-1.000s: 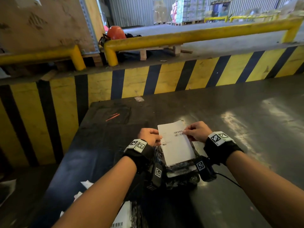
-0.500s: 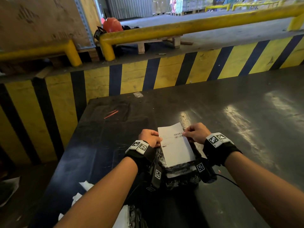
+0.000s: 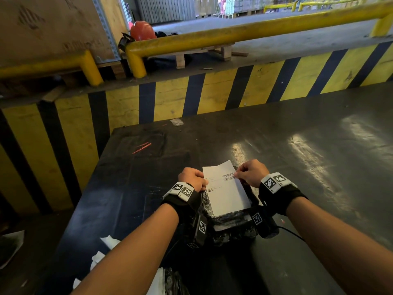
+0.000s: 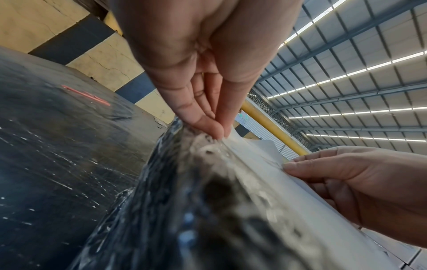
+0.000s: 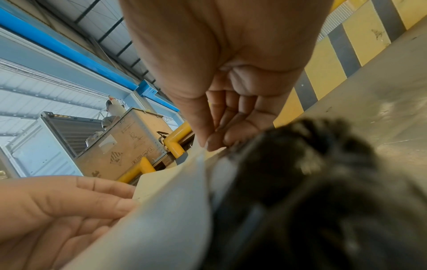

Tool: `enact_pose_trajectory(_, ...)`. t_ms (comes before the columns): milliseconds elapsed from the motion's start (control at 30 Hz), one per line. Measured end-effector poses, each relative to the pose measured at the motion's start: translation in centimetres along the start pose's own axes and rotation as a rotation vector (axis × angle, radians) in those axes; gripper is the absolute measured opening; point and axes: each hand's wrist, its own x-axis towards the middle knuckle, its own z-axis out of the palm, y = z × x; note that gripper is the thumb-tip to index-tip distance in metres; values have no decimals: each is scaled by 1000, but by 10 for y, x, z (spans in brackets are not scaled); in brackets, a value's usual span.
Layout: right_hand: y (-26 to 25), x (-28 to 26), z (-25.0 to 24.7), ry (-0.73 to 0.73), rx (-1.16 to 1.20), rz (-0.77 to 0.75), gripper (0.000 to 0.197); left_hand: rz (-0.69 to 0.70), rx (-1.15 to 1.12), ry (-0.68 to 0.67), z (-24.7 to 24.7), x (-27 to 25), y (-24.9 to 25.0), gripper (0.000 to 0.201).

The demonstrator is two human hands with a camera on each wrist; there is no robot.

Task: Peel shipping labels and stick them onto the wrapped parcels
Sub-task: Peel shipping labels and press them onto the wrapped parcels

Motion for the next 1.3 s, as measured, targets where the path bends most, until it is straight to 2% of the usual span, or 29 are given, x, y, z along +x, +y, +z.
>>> enact_pose_trajectory(567,-6,0,5,58,-152,15,15,-29,129,12,2,2,8,20)
enact_pose_trajectory(700,-6,4,10,59,-213,49,14,-11,215,32,2,2,9,27)
enact_pose_trajectory(800,-4,4,8,63,-304,56,18,67,400,36,-1,0,12,33)
enact_pose_trajectory(900,-9,6,-1,84,-376,-139,16,250,503,52,-9,-3,20,38)
enact_pose_trajectory(967,-16,10,-3,45,-435,-314,23,418,586,-52,-9,-6,23,43)
enact_pose_trajectory(1033,-25,14,-2,-71,-497,-400,37,520,703,-206,-2,-9,24,42)
enact_pose_trajectory(1100,-28,16,5,-168,-545,-408,41,530,824,-302,5,-9,20,37)
enact_pose_trajectory(1167,-26,20,14,-210,-600,-420,36,545,895,-334,10,-4,11,38)
enact_pose_trajectory(1233,-21,23,18,-263,-690,-415,35,568,926,-347,11,2,4,48)
enact_pose_trajectory(1300,-19,24,16,-353,-751,-366,43,552,965,-357,9,4,1,59)
